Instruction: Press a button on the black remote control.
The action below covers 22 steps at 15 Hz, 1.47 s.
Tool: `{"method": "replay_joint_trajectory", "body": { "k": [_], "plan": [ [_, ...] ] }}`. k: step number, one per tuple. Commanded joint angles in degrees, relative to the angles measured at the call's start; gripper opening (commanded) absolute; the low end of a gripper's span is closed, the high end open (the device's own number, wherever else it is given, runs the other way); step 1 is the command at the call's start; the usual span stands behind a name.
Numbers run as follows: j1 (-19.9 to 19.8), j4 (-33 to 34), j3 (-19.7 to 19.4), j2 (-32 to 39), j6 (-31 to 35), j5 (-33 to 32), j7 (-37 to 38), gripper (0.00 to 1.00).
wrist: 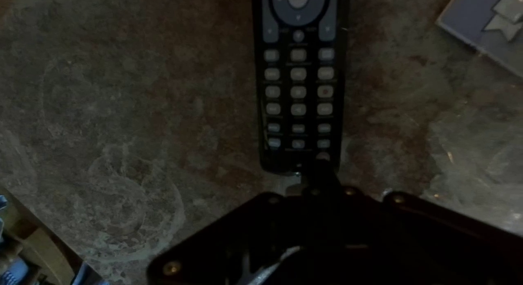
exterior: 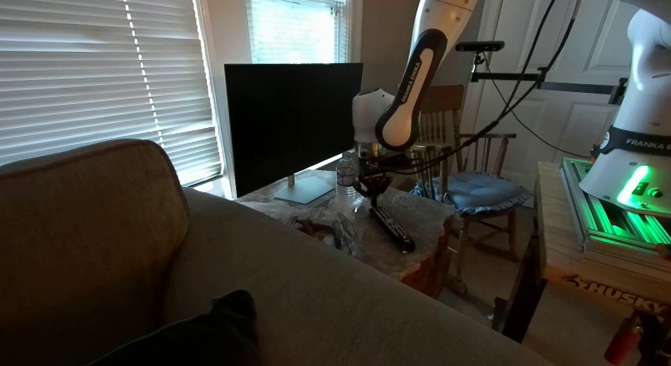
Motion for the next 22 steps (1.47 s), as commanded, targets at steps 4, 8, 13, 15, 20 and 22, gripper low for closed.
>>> {"method": "replay_joint_trajectory", "body": {
  "k": [4, 8, 13, 15, 20, 22],
  "plan": [
    [0.99, -0.16, -0.66, 0.87, 2.63, 1.9, -1.96, 0.0],
    [1.3, -0.16, -0.97, 0.97, 2.58, 1.78, -2.2, 0.0],
    [2.55, -0.75, -2.47, 1.53, 3.06, 1.01, -2.56, 0.0],
    [3.86, -0.71, -4.02, 2.55, 3.46, 0.44, -2.31, 0.0],
    [8.79, -1.12, -8.57, 4.66, 3.26, -1.2, -1.39, 0.0],
    [10.42, -1.03, -9.86, 5.07, 2.44, -1.46, -1.16, 0.0]
  ]
}}
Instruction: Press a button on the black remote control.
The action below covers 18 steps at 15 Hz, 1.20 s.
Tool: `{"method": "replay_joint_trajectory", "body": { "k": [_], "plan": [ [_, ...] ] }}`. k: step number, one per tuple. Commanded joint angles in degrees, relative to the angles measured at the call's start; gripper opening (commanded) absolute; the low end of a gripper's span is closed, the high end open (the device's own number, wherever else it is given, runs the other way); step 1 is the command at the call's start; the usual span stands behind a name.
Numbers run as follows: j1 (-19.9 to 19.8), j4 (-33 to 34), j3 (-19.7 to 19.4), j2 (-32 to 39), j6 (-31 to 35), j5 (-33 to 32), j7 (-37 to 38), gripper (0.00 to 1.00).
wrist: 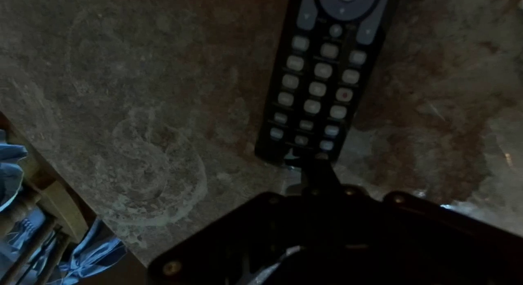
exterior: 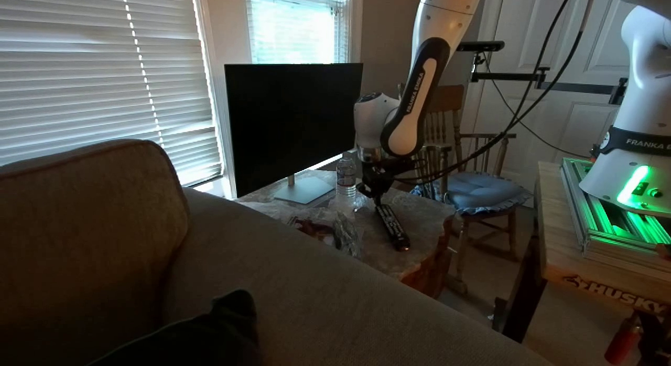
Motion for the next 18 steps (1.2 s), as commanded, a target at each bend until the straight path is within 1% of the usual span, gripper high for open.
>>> {"method": "replay_joint_trajectory", "body": {
  "k": [1, 8, 11, 15, 18],
  "plan": [
    [3.26, 0.0, -2.83, 3.64, 0.97, -1.01, 0.44, 0.0],
    [6.33, 1.27, -5.1, 6.11, 0.0, -1.09, 1.37, 0.0],
    [7.02, 1.0, -5.44, 5.67, -0.64, -1.12, 1.04, 0.0],
    [6.14, -2.33, -4.24, 0.91, -1.35, -0.81, -0.86, 0.0],
    [6.16, -4.92, -4.44, -2.21, -2.55, -0.88, -1.14, 0.0]
  ]
}}
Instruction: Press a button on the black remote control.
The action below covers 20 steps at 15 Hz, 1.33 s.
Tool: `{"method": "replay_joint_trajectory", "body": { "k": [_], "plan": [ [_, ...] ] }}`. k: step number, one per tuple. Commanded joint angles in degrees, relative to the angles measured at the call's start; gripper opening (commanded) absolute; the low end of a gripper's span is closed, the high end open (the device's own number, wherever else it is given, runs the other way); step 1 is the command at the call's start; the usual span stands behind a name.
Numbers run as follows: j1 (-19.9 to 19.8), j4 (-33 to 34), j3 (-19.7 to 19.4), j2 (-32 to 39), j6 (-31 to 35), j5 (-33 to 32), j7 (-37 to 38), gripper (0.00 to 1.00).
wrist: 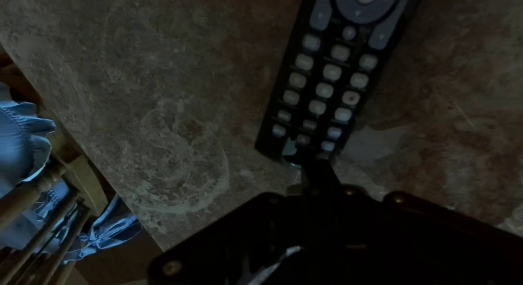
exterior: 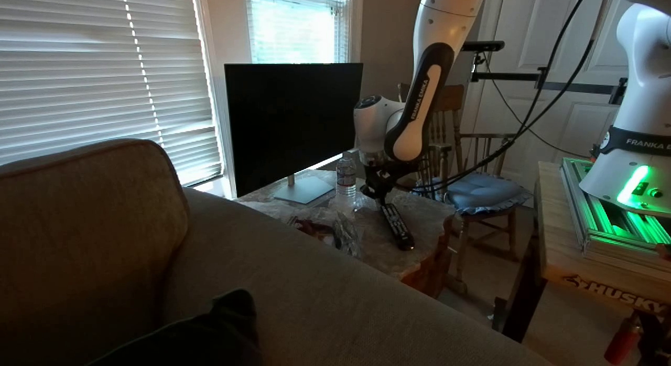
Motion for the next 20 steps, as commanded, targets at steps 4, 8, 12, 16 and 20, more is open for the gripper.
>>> {"method": "replay_joint_trajectory", "body": {
  "k": [4, 8, 12, 16, 20],
  "plan": [
    [-0.47, -7.61, 0.3, -6.94, -2.11, -1.02, -1.07, 0.0],
    [-0.92, -11.01, 0.36, -10.71, -1.96, -1.45, -1.43, 0.0],
    [-1.72, -14.53, 0.7, -14.8, -2.77, -2.02, -3.48, 0.0],
    [-3.35, -18.4, 1.6, -19.81, -3.13, -2.31, -5.87, 0.4],
    [-5.04, -22.22, 3.0, -25.12, -3.56, -2.91, -8.05, 0.68]
  ]
}}
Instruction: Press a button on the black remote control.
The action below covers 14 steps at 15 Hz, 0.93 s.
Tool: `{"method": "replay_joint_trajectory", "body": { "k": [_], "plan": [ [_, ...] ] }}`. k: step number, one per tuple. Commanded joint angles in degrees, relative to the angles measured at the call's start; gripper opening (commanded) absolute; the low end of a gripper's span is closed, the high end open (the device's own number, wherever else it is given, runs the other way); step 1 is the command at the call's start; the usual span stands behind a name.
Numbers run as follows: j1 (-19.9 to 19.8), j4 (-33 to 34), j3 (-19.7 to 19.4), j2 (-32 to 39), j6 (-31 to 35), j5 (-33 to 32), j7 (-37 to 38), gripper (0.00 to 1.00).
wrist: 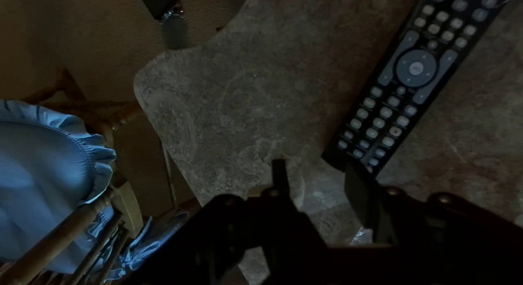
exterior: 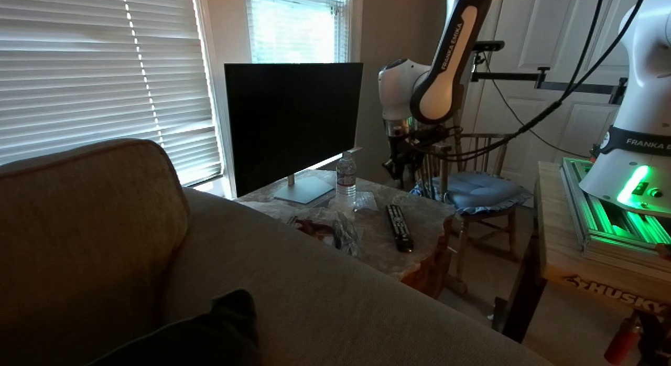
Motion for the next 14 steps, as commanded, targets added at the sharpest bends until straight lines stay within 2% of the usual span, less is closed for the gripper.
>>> {"method": "replay_joint_trajectory", "body": {
  "k": [1, 4, 5, 7, 8, 14],
  "plan": [
    [-2.66, -5.14, 2.51, -7.13, -0.8, -1.44, -2.33, 0.74],
    [-5.07, -7.46, 5.04, -10.93, -0.99, -0.49, -3.87, 0.95],
    [-5.7, -8.03, 5.73, -11.81, -0.97, -0.43, -4.06, 0.99],
    [-6.86, -8.76, 6.81, -13.0, -1.19, -0.6, -4.23, 1.0],
    [-6.39, -6.35, 6.29, -9.9, -0.35, -1.33, -2.12, 0.98],
    [-7.3, -7.48, 7.1, -11.3, -0.37, -1.25, -2.39, 1.0]
  ]
}}
